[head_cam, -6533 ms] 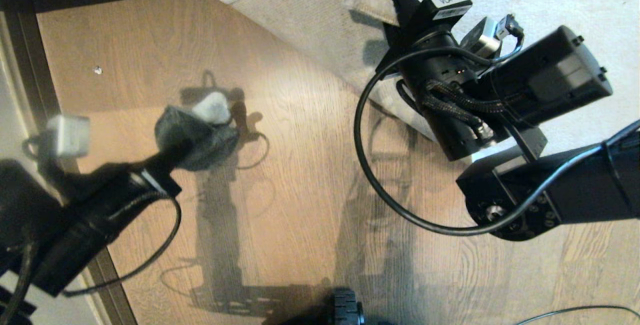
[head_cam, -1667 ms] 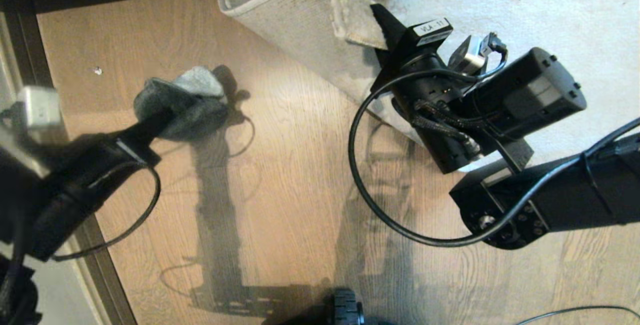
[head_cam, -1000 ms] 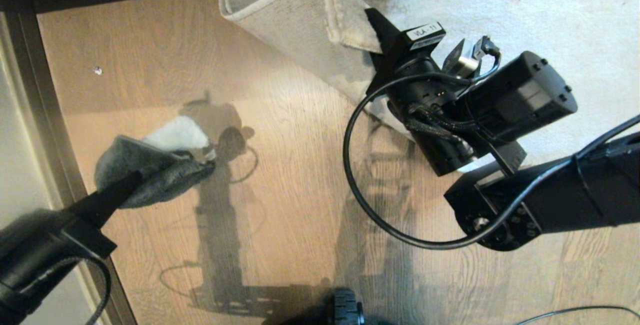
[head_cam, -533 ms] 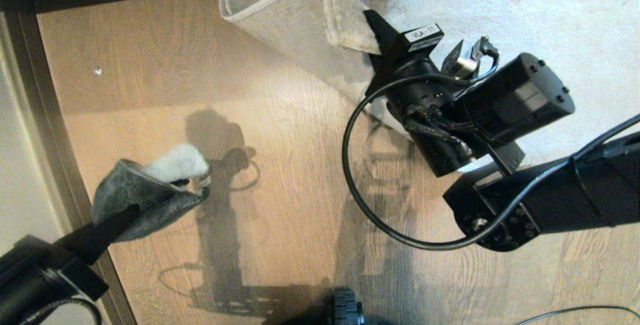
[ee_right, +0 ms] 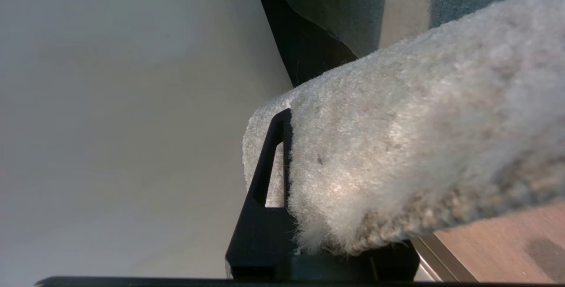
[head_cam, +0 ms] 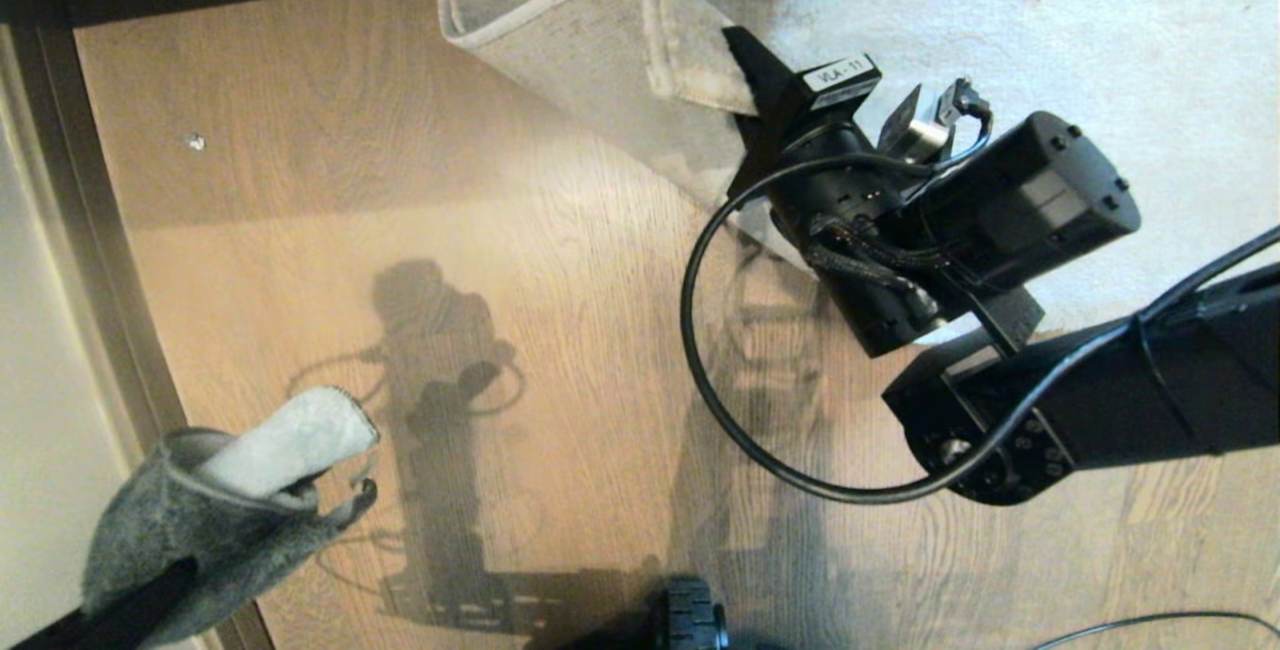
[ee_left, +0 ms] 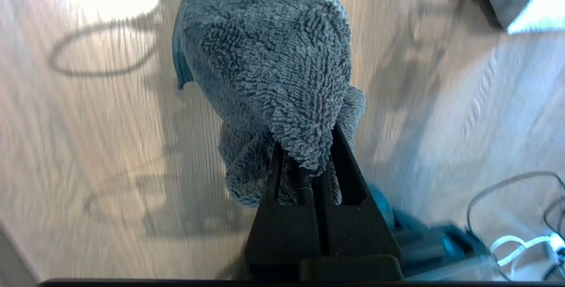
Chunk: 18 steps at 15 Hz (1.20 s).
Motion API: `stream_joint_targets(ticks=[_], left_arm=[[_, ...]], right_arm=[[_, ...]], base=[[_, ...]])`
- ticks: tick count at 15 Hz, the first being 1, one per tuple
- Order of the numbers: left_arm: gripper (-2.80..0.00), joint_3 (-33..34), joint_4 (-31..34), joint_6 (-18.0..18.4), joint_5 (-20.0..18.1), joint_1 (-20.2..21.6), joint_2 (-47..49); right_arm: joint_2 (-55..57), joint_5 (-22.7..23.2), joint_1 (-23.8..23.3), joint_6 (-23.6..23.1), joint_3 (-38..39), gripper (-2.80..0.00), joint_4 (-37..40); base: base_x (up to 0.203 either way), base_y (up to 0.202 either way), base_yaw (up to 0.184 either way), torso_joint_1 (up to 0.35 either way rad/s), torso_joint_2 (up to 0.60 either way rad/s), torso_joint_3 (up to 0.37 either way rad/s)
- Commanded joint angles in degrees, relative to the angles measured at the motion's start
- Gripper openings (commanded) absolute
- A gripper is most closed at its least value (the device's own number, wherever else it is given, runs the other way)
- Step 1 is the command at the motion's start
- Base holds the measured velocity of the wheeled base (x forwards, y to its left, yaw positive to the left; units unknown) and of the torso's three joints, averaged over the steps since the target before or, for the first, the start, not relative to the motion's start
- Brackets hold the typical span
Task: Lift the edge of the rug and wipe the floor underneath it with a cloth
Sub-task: Wipe the floor under the carpet with a rag
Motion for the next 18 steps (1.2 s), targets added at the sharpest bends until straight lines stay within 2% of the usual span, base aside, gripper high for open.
stream_joint_targets(ticks=[1,3,5,6,8,9,12,13,18], left_arm=[[-2.8,-1.2,11.41,-0.05,0.6,0.02,-13.84],[-2.8,-1.49,15.43,0.26,2.34,0.04,-14.01],[-2.8,-0.72,15.09,3.28,5.53,0.04,-14.01],[-2.8,1.17,14.88,6.32,7.99,0.04,-14.01],[-2.8,3.13,16.49,14.0,16.39,0.04,-14.01],[-2.8,3.19,18.73,14.88,17.04,0.04,-14.01],[-2.8,3.26,20.68,14.53,14.92,0.04,-14.01],[-2.8,3.18,23.42,14.68,13.64,0.04,-14.01],[-2.8,3.26,23.43,14.49,13.49,0.04,-14.01]], right_arm=[[0.09,-0.05,0.05,0.4,0.15,-2.8,-2.5],[0.09,-0.05,0.05,0.4,0.2,-2.8,-2.5],[0.09,-0.14,0.01,0.22,0.29,-2.8,-2.5],[0.09,-0.14,-0.04,0.22,0.29,-2.8,-2.5],[0.0,-0.14,-0.04,0.21,0.29,-2.8,-2.5],[0.0,-0.14,-0.04,0.22,0.29,-2.8,-2.5],[0.0,-0.23,0.05,0.14,0.38,-2.8,-2.5],[0.0,-0.23,0.05,0.14,0.64,-2.8,-2.5],[-1.77,-0.15,-0.04,0.4,3.02,-2.8,-2.5]], base=[[0.0,0.0,0.0,0.0,0.0,0.0],[0.0,0.0,0.0,0.0,0.0,0.0],[0.0,0.0,0.0,0.0,0.0,0.0],[0.0,0.0,0.0,0.0,0.0,0.0],[0.0,0.0,0.0,0.0,0.0,0.0],[0.0,0.0,0.0,0.0,0.0,0.0],[0.0,0.0,0.0,0.0,0.0,0.0],[0.0,0.0,0.0,0.0,0.0,0.0],[0.0,0.0,0.0,0.0,0.0,0.0]])
